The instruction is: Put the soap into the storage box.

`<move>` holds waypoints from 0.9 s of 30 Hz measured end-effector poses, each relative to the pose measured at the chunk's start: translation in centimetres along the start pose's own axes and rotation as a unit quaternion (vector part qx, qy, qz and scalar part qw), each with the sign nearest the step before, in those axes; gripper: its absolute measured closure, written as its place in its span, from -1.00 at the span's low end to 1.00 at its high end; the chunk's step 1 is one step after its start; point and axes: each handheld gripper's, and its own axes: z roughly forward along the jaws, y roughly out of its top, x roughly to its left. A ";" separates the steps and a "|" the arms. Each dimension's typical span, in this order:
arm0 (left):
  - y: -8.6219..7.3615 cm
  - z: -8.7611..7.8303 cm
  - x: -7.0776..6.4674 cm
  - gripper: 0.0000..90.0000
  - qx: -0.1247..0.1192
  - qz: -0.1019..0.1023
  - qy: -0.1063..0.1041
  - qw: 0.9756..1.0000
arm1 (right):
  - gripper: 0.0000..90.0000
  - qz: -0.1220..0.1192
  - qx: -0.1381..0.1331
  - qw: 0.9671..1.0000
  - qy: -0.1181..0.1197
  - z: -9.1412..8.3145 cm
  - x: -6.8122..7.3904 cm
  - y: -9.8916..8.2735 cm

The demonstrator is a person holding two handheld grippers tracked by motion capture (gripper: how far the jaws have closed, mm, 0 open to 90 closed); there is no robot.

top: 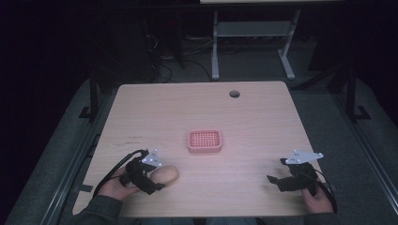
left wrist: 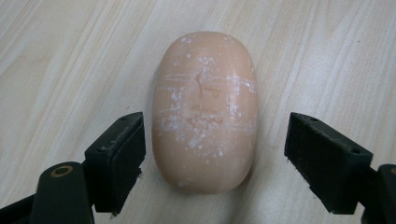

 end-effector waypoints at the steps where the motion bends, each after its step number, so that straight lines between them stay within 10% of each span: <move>1: 0.1 0.0 0.1 -0.55 0.000 0.004 0.001 1.000 | -0.69 0.000 0.000 1.000 0.000 0.0 0.0 0.0; 27: 1.3 1.8 0.5 -0.48 0.021 0.001 0.000 1.000 | -0.69 0.000 -0.001 1.000 0.001 -0.1 0.1 0.0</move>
